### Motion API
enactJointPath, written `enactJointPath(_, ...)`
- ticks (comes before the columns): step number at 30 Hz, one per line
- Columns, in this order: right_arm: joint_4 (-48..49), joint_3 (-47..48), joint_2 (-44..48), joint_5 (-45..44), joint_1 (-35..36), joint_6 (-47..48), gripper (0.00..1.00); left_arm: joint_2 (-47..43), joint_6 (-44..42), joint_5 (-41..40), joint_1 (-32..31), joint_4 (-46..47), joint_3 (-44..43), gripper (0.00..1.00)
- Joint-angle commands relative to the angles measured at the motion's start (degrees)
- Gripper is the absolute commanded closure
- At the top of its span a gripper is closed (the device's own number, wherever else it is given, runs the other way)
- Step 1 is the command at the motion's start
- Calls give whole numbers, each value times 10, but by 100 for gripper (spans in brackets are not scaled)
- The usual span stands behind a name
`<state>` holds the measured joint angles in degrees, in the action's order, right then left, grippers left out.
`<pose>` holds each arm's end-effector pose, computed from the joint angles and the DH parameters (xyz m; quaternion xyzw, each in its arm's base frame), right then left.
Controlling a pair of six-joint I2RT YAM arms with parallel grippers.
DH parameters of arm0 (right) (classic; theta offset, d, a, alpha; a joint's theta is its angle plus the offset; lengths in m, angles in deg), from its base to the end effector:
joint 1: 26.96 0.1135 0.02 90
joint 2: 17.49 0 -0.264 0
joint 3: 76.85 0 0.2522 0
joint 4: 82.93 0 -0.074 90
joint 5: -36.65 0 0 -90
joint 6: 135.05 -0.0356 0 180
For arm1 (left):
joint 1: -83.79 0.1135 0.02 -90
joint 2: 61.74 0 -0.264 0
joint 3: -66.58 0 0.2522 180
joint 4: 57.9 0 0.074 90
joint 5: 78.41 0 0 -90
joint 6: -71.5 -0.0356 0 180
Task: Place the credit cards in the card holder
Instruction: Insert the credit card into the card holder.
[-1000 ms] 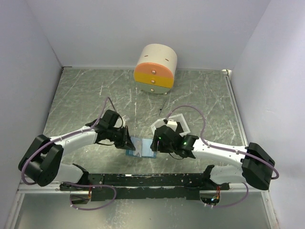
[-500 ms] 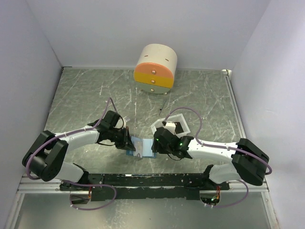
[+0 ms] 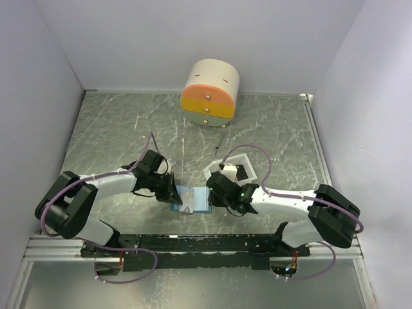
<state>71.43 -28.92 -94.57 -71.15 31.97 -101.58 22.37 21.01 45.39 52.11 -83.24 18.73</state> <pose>0.1350 0.2029 0.1598 0.0271 0.9425 0.1739 0.2842 0.1985 -0.1458 0.1358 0.0078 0.9303 -0.3658 0.0268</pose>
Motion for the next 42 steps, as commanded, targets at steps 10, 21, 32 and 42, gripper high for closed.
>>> enactJointPath(10, -55, 27, 3, -66, 3, 35, 66, 16, -18, -38, 3, -9, -28, 93)
enactJointPath(21, -30, 14, 1, -51, 5, 49, 86, 39, -19, -44, 3, 6, -29, 93)
enactJointPath(32, -26, 11, 0, -44, 9, 48, 90, 31, 13, -49, 3, 3, -31, 93)
enactJointPath(42, -21, 10, -3, -41, 10, 47, 91, 45, 31, -31, 3, 44, -19, 93)
